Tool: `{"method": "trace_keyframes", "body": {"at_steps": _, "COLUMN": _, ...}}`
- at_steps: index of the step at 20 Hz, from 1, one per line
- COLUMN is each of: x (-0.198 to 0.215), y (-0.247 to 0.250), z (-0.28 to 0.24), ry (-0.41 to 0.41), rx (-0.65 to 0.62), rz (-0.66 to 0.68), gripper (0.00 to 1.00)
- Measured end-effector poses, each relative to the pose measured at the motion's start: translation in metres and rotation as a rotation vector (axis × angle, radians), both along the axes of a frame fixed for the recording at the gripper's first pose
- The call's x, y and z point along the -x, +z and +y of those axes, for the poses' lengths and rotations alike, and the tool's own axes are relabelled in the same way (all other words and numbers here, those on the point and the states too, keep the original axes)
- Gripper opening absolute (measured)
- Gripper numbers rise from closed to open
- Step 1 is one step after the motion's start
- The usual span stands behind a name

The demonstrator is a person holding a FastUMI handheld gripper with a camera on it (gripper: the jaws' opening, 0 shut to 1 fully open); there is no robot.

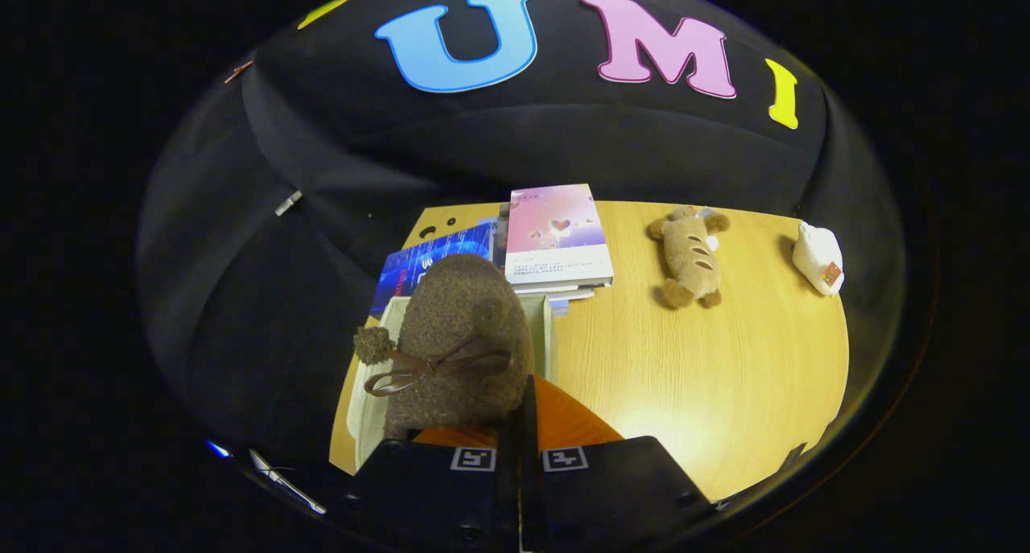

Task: Open the storage box then place both shoes into the box .Put the left shoe in first, then the right shoe, with the right side of both shoes facing outward in a uniform manner.

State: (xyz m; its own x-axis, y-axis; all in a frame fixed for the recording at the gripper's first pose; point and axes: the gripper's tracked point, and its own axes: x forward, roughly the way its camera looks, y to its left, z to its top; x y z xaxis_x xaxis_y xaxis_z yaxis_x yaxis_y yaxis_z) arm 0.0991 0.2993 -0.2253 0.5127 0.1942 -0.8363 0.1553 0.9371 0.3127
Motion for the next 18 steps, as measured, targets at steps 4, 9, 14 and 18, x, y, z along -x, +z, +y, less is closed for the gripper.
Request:
{"method": "trace_keyframes", "body": {"at_steps": 4, "x": 0.004, "y": -0.037, "z": 0.017, "ry": 0.041, "rx": 0.109, "rz": 0.073, "gripper": 0.06}}
{"method": "trace_keyframes", "body": {"at_steps": 9, "x": 0.017, "y": -0.068, "z": 0.026, "ry": 0.067, "rx": 0.187, "rz": 0.148, "gripper": 0.07}}
{"method": "trace_keyframes", "body": {"at_steps": 14, "x": 0.014, "y": -0.059, "z": 0.046, "ry": 0.104, "rx": 0.126, "rz": 0.105, "gripper": 0.51}}
{"method": "trace_keyframes", "body": {"at_steps": 18, "x": 0.016, "y": -0.047, "z": 0.051, "ry": 0.139, "rx": 0.125, "rz": 0.062, "gripper": 0.98}}
